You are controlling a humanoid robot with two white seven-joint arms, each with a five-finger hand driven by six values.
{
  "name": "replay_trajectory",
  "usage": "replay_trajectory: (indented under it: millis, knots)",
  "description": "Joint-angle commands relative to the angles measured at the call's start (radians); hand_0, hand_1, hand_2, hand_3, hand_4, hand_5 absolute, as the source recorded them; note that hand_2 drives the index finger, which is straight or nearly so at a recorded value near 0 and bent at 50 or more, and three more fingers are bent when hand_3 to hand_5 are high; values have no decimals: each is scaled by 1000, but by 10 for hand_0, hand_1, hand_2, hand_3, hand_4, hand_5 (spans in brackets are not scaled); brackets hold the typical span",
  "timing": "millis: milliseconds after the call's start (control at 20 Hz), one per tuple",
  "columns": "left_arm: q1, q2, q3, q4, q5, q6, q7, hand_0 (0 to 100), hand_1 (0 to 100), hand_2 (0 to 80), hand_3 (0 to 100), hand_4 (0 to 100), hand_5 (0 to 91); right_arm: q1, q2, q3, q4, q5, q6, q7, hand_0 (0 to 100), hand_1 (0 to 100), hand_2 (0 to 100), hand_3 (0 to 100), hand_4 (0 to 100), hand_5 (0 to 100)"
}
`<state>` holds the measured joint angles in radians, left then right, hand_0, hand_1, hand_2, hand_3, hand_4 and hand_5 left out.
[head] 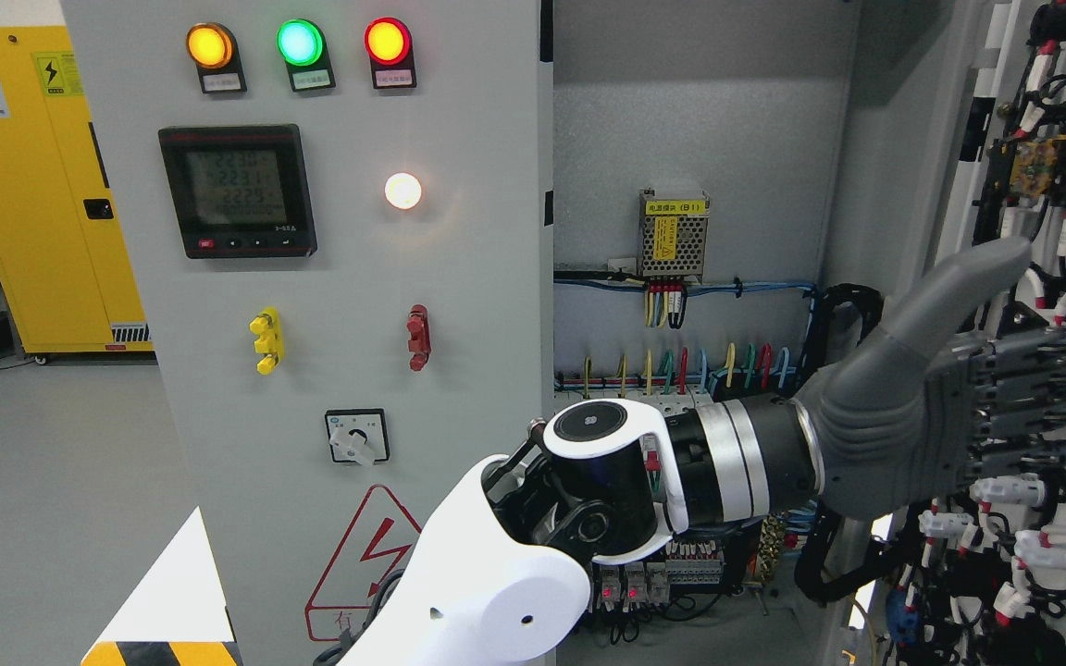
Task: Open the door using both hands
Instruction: 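Push the push-button door outward with the left hand, swinging it open, then withdraw the left hand down away from the cabinet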
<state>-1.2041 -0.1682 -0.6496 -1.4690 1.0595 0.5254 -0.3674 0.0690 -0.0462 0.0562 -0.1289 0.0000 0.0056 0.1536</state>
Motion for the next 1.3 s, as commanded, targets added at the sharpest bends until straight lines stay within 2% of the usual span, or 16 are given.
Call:
replay_trajectory:
  millis: [0,601,1001,1252]
  knots:
    - [-37,-8,-51,4,50,-24,1,0,0,0,0,0,0,0,0,1,0,-32,1,0,201,122,0,0,0,0]
    - [-58,-11,-159,6,94,-85,4,0,0,0,0,0,0,0,0,1,0,-32,1,0,202,122,0,0,0,0]
    - [-103,-17,-200,55,145,-134,4,0,0,0,0,0,0,0,0,1,0,-32,1,0,201,121,0,0,0,0]
    - [-103,-13,-205,55,142,-133,4,0,0,0,0,0,0,0,0,1,0,-32,1,0,201,121,0,0,0,0]
